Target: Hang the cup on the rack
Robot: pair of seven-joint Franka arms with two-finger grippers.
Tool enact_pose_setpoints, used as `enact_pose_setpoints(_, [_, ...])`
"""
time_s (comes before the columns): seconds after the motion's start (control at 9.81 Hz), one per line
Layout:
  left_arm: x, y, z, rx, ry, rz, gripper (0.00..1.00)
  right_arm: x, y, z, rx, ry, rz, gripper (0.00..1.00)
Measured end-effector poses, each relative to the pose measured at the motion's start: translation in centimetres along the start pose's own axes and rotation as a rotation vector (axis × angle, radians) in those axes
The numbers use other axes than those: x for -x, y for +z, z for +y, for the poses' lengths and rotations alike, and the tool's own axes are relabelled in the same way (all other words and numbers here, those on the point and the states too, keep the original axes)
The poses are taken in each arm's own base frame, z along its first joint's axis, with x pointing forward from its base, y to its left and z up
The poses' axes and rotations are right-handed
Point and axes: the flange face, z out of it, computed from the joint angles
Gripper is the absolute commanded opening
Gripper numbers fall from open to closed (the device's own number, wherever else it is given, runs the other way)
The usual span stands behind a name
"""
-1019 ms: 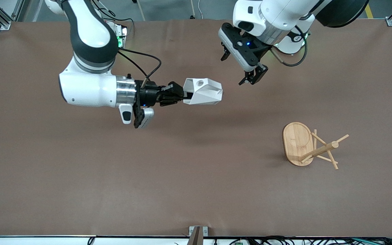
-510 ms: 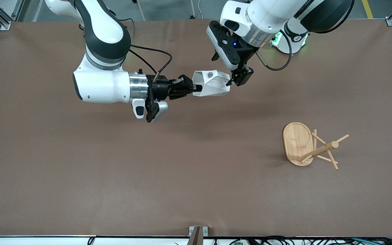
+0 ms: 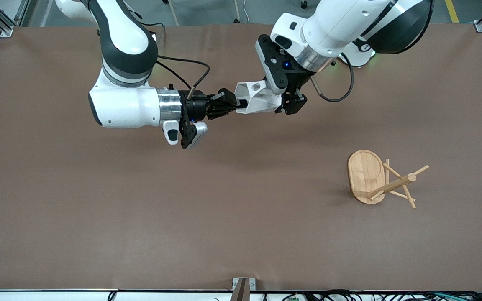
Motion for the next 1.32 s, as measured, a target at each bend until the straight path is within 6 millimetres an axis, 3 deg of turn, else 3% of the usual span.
enact_pose_setpoints(0.2, [0.1, 0.5, 0.1, 0.01, 0.002, -0.006, 0.98, 0.1, -0.2, -0.3, -0.006, -0.016, -0.018, 0.02])
enact_pose_setpoints(0.31, [0.1, 0.6, 0.3, 0.015, 0.003, -0.005, 0.92, 0.1, -0.3, -0.2, -0.008, -0.023, -0.027, 0.02])
enact_pose_setpoints(0.41, [0.0, 0.7, 0.4, 0.017, 0.006, -0.005, 0.8, 0.1, -0.5, -0.1, -0.015, -0.026, -0.029, 0.02])
enact_pose_setpoints(0.61, [0.0, 0.8, 0.5, 0.02, 0.006, -0.008, 0.36, -0.1, -0.9, -0.2, -0.051, -0.018, -0.027, 0.03])
enact_pose_setpoints(0.71, [-0.1, 0.9, 0.7, 0.022, 0.008, -0.009, 0.23, -0.2, -1.2, -0.1, -0.056, -0.014, -0.02, 0.03])
enact_pose_setpoints(0.82, [-0.1, 0.9, 0.7, 0.021, 0.01, -0.007, 0.19, -0.2, -1.2, -0.1, -0.06, -0.012, -0.022, 0.03])
enact_pose_setpoints(0.92, [-0.1, 0.8, 0.7, 0.021, 0.01, -0.006, 0.13, -0.2, -1.2, -0.1, -0.061, -0.012, -0.022, 0.14])
enact_pose_setpoints(1.02, [-0.1, 0.8, 0.7, 0.02, 0.01, -0.006, 0.09, -0.2, -1.3, -0.1, -0.061, -0.012, -0.021, 0.92])
enact_pose_setpoints(1.12, [-0.1, 0.8, 0.6, 0.02, 0.009, -0.006, 0.07, -0.3, -1.4, -0.4, -0.065, -0.021, -0.018, 1.0])
enact_pose_setpoints(1.32, [0.1, 0.6, 0.2, 0.018, 0.001, -0.005, 0.06, -0.6, -2.3, -1.2, -0.068, -0.039, -0.002, 1.0])
